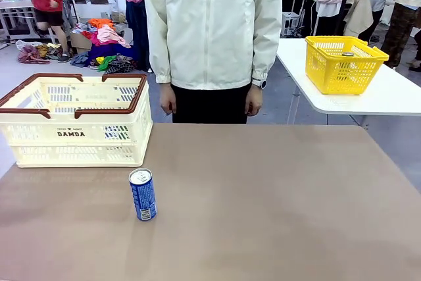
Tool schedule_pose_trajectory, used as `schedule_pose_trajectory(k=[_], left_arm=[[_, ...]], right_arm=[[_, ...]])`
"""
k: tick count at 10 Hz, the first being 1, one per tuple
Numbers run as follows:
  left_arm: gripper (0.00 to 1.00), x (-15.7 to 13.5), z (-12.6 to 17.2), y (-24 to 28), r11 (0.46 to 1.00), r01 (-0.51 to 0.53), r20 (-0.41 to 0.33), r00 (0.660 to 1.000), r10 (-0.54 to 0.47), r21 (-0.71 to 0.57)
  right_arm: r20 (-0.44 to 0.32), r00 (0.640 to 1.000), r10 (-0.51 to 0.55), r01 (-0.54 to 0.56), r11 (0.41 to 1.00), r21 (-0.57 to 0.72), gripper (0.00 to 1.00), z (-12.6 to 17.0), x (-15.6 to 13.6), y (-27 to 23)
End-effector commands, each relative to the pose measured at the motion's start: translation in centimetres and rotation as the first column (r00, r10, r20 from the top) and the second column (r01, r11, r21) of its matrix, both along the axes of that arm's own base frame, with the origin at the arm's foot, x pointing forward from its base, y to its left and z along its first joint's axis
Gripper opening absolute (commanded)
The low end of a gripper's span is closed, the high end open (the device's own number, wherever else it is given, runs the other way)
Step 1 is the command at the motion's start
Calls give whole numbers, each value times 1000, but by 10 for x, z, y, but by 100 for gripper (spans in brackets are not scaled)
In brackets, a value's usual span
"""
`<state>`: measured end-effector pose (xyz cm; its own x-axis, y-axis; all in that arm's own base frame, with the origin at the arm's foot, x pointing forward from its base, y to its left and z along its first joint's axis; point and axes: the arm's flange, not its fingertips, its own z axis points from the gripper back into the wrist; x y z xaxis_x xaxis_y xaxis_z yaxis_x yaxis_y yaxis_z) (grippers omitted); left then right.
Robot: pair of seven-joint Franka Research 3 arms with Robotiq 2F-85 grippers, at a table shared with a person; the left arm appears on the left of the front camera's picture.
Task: Place the drinks into the Shopping basket.
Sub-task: Pick up one drink and place it into the Shopping basket.
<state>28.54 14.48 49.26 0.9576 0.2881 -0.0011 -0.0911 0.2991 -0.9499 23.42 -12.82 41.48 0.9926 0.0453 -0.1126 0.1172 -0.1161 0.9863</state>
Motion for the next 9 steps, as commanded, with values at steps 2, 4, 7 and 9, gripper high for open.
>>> schedule_pose_trajectory(k=[2, 4, 7, 9], left_arm=[[100, -2, 3, -2, 1000, -4, 6, 1000, 4, -16], [100, -2, 3, -2, 1000, -4, 6, 1000, 4, -16], [100, -2, 3, -2, 1000, -4, 6, 1000, 4, -16], [100, -16, 25, -25, 994, -34, 47, 998, 30, 104]], right_arm=[[-19, 1000, -3, 4, 1000, 10, 100, 7, 1, 1], [-19, 1000, -3, 4, 1000, 10, 100, 7, 1, 1], [-19, 1000, -3, 4, 1000, 10, 100, 7, 1, 1], [-19, 1000, -3, 4, 1000, 10, 100, 7, 1, 1]])
